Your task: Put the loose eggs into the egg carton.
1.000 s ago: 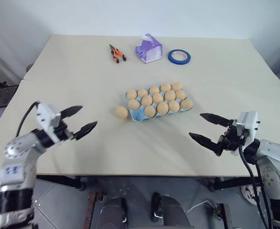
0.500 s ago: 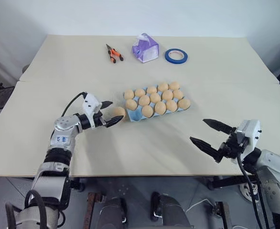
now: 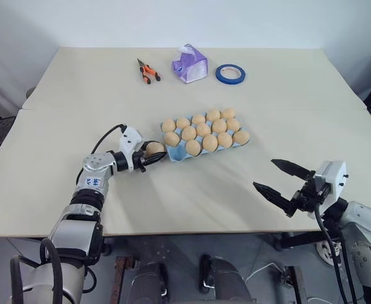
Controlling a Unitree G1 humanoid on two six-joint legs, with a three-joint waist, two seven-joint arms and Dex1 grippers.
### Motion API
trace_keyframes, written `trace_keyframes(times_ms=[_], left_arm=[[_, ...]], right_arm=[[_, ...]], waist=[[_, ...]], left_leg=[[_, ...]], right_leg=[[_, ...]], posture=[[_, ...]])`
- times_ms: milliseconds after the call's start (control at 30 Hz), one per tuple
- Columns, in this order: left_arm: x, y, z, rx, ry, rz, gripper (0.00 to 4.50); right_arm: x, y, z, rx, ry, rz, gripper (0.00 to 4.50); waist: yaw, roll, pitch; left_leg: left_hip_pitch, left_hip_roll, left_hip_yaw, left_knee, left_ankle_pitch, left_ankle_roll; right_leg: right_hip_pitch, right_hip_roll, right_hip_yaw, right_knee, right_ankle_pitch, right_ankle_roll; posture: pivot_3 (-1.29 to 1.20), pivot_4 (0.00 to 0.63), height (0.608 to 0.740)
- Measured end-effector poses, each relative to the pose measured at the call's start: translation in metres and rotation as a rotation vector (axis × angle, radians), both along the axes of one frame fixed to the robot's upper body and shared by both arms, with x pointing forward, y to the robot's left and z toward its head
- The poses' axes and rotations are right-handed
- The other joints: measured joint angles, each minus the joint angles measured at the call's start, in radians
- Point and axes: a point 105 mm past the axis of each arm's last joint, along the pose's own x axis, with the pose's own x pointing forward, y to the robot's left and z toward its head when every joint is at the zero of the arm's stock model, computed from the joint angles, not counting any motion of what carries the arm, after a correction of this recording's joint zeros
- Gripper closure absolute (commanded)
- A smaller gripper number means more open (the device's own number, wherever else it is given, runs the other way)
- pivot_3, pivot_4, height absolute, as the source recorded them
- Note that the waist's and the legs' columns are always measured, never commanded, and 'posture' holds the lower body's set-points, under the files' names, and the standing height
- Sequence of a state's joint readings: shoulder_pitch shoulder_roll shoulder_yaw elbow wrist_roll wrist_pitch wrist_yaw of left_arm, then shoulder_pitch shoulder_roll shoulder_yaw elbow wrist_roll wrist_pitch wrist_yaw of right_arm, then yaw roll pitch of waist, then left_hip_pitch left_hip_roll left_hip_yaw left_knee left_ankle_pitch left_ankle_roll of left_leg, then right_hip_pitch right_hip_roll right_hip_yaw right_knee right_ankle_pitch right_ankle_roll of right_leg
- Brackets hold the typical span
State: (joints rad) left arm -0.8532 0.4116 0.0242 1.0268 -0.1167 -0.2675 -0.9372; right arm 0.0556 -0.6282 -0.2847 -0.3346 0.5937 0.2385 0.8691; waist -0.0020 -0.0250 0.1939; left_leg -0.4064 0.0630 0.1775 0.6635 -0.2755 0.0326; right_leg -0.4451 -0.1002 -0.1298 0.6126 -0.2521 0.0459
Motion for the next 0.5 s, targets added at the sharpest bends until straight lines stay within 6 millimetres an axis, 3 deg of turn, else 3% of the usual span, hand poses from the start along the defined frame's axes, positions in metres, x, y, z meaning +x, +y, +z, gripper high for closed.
trace_keyframes(times_ms=[100, 267, 500], left_arm=[[-0.002, -0.001, 0.019, -0.008, -0.046, -0.043, 2.56], [-0.012, -0.021, 0.053, -0.046, -0.108, -0.174, 2.56], [-0.018, -0.049, 0.047, -0.054, -0.069, -0.266, 2.56]], right_arm=[[-0.002, 0.0, 0.0, -0.002, 0.001, -0.003, 0.0], [-0.002, 0.0, 0.001, -0.004, -0.005, -0.001, 0.0], [-0.001, 0.001, 0.003, -0.005, -0.013, 0.0, 0.0]], waist=[[0.001, 0.0, 0.0], [0.002, 0.0, 0.0], [-0.001, 0.0, 0.0]], left_leg=[[0.0, 0.0, 0.0, 0.0, 0.0, 0.0], [0.0, -0.001, 0.0, 0.001, 0.0, 0.0], [0.0, -0.001, 0.0, 0.003, 0.001, 0.001]], right_leg=[[0.0, 0.0, 0.0, 0.0, 0.0, 0.0], [0.0, 0.002, 0.0, 0.001, 0.0, 0.0], [0.0, 0.003, 0.001, 0.004, 0.0, 0.0]], posture=[[0.0, 0.15, 0.74], [0.0, 0.15, 0.74], [0.0, 0.15, 0.74]])
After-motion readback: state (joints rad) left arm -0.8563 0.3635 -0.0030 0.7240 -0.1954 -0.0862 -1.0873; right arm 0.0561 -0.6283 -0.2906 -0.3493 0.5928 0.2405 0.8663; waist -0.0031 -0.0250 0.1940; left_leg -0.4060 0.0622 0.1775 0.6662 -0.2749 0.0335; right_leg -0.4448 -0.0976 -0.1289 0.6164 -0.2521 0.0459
